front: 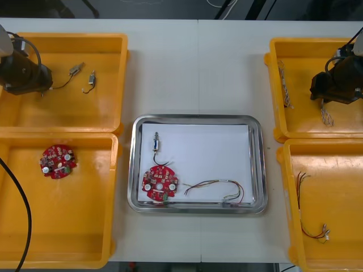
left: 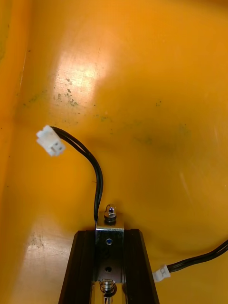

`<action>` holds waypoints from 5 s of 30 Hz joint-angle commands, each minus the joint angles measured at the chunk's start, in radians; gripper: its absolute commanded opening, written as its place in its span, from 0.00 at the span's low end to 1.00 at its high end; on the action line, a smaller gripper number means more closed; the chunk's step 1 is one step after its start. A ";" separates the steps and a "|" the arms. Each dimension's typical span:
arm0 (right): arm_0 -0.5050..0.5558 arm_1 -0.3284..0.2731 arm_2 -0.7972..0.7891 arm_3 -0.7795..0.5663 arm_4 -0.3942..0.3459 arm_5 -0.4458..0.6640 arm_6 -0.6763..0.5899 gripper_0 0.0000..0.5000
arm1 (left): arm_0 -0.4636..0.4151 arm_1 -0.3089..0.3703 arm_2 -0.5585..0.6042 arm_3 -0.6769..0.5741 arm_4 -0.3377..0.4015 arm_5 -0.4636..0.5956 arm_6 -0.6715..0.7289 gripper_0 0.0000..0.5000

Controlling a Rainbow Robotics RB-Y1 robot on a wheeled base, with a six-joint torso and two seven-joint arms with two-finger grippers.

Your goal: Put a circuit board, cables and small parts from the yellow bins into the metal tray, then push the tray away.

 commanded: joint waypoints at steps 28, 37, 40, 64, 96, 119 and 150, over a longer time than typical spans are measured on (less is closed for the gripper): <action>0.057 -0.068 -0.006 -0.454 0.015 0.387 0.030 0.00 | 0.148 0.031 -0.018 -0.545 -0.001 0.470 0.003 0.00; 0.140 -0.077 -0.035 -0.761 -0.011 0.648 0.030 0.00 | 0.260 0.017 -0.097 -0.883 0.027 0.633 0.220 0.00; 0.144 -0.073 -0.064 -0.819 -0.020 0.705 0.032 0.00 | 0.282 0.010 -0.102 -0.950 0.039 0.662 0.261 0.00; 0.350 -0.151 0.081 -1.343 -0.442 0.705 0.046 0.00 | 0.386 -0.127 -0.211 -1.401 0.084 0.823 0.632 0.00; 0.285 -0.169 0.676 -1.632 -0.595 0.593 0.225 0.00 | 0.388 -0.101 -0.277 -1.490 0.214 0.824 0.680 0.00; 0.225 -0.120 0.992 -1.309 -0.459 0.261 0.422 0.00 | 0.389 -0.090 -0.275 -1.488 0.213 0.824 0.680 0.00; 0.227 -0.064 1.029 -1.267 -0.394 0.171 0.397 1.00 | 0.392 -0.088 -0.272 -1.488 0.203 0.824 0.680 0.00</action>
